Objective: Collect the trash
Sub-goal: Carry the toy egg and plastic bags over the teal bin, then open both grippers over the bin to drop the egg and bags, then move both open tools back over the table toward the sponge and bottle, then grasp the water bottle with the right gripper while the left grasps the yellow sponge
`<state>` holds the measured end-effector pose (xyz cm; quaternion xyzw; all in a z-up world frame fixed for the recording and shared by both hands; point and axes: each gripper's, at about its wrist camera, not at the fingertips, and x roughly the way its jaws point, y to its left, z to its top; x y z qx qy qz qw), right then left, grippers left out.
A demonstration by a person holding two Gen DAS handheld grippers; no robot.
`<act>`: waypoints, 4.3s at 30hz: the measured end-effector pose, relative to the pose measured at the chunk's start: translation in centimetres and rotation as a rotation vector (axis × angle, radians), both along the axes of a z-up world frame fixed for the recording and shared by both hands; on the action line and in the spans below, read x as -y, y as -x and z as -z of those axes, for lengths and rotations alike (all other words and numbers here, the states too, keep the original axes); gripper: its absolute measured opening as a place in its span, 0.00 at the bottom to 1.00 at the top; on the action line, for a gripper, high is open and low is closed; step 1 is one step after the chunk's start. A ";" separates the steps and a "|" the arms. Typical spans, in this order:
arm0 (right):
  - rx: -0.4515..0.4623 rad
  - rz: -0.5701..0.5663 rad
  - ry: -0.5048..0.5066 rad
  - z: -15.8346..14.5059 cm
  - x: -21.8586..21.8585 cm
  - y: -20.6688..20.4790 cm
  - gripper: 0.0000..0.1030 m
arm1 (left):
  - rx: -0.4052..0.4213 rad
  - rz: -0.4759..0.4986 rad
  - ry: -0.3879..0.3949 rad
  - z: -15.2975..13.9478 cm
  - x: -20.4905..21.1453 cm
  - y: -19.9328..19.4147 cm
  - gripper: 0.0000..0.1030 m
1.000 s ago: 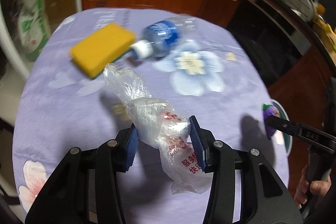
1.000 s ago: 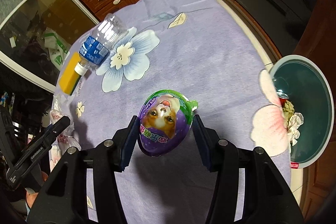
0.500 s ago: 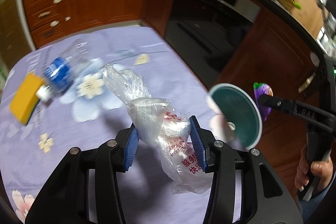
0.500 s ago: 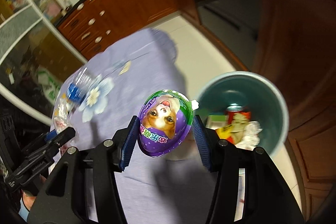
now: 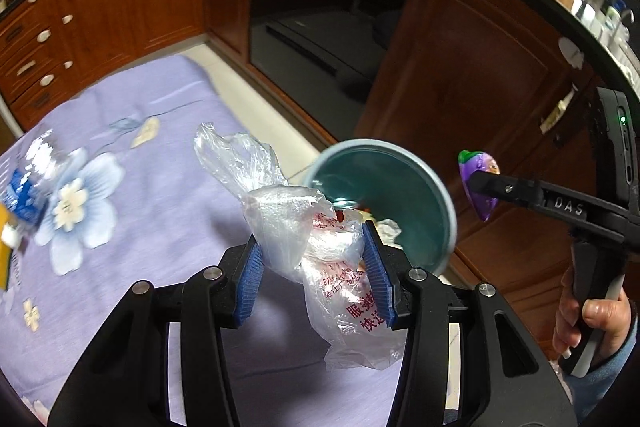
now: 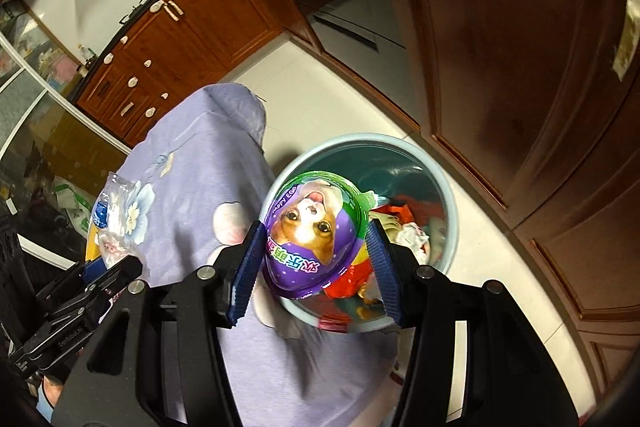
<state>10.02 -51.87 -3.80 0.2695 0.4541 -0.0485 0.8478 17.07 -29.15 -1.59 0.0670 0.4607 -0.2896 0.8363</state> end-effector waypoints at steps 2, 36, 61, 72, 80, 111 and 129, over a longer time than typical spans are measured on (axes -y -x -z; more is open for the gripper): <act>-0.012 0.003 0.004 0.2 0.4 0.1 0.49 | -0.007 0.026 0.003 0.4 1.6 -0.1 0.47; -0.099 -0.002 0.000 2.8 1.8 -3.0 0.53 | -0.083 0.072 -0.033 3.4 5.2 -1.7 0.96; -0.150 0.065 0.042 0.4 -1.6 -2.0 0.84 | -0.072 0.016 0.036 1.2 -0.9 -0.1 0.96; -0.138 0.043 0.106 -2.4 -4.8 -0.7 0.90 | -0.023 -0.008 0.087 -1.3 -4.9 2.3 0.96; -0.132 -0.051 0.143 -4.0 -10.5 -2.3 0.92 | -0.007 -0.079 0.080 -1.6 -10.1 2.6 0.96; -0.230 -0.406 0.110 -0.2 -42.0 -26.0 0.92 | -0.080 -0.465 0.070 4.8 -42.4 -9.7 0.96; -0.216 -0.429 0.043 3.5 -42.7 -29.0 0.69 | -0.088 -0.404 -0.019 8.0 -40.8 -14.3 0.96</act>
